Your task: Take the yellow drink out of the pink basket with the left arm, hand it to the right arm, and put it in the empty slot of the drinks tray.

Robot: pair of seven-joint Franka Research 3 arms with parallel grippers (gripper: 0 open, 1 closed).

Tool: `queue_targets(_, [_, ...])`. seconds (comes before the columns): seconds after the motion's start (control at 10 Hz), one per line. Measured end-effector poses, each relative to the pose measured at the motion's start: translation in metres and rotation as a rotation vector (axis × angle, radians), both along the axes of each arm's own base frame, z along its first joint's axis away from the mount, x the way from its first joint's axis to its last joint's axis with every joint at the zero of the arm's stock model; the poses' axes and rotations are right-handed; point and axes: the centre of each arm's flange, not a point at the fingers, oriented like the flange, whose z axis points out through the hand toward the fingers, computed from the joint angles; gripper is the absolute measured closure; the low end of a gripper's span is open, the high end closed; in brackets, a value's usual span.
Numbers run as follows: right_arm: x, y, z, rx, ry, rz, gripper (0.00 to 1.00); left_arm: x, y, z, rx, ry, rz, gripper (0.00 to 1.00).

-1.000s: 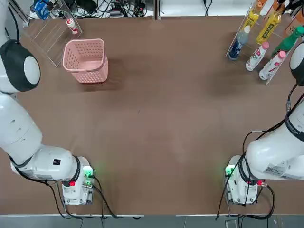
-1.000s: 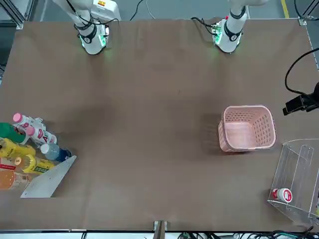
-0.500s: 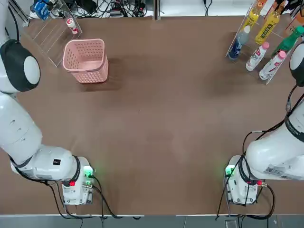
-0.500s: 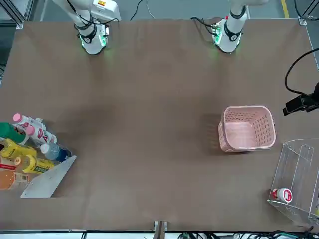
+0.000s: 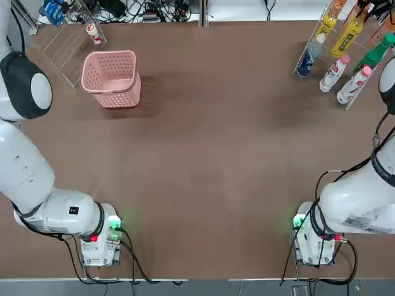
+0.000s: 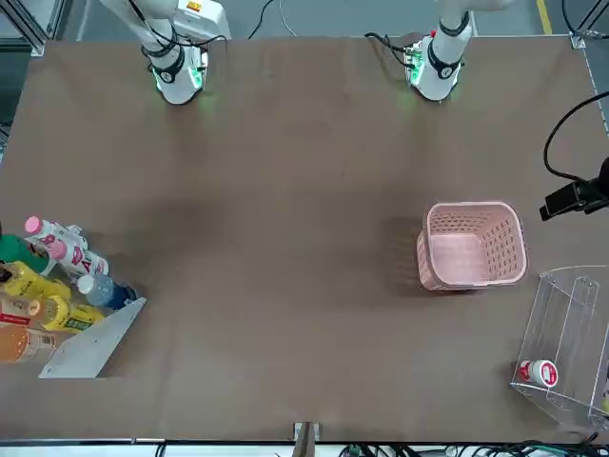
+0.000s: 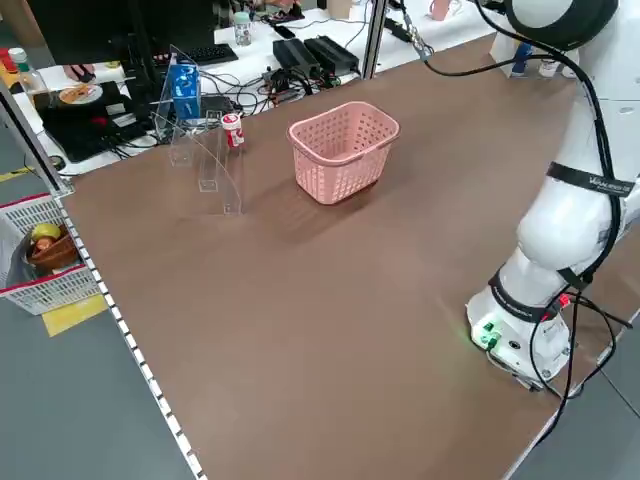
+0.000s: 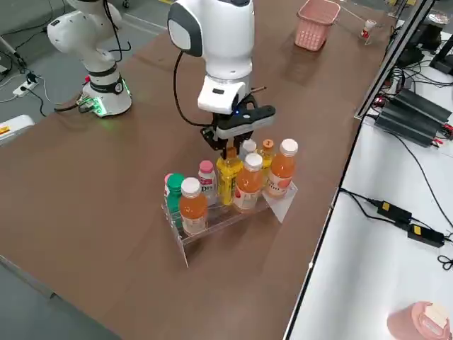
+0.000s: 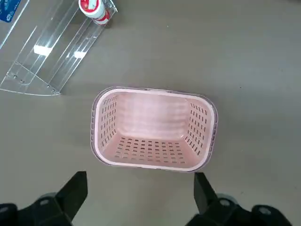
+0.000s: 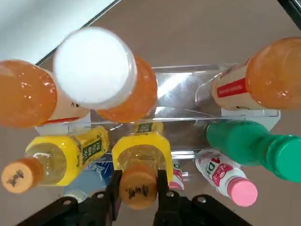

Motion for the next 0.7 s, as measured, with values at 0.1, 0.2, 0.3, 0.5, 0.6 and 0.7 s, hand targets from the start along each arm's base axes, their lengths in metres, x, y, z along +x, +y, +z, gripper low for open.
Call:
queue_targets(0.1, [-0.0033,0.0004,-0.0008,0.003,0.005,0.002,0.66,0.0,0.0,0.0,0.0,0.0,0.0,0.0])
queue_targets(0.2, [-0.0063,0.0007,-0.0017,0.006,0.009,0.003,0.66,0.0,0.0,0.0,0.0,0.0,0.0,0.0])
queue_targets(0.3, [-0.0088,0.0012,-0.0021,0.008,0.012,0.004,0.66,0.0,0.0001,0.0,0.0,0.0,0.0,0.0])
queue_targets(0.5, [-0.0105,0.0017,-0.0023,0.009,0.014,0.009,0.66,0.0,0.0002,0.0,0.0,0.0,0.0,0.0])
queue_targets(0.6, [-0.0105,0.0015,-0.0021,0.008,0.013,0.01,0.66,0.0,0.0002,0.0,0.0,0.0,0.0,0.0])
queue_targets(0.7, [-0.0104,0.0013,-0.002,0.008,0.012,0.012,0.66,0.0,0.0002,0.0,0.0,0.0,0.0,0.0])
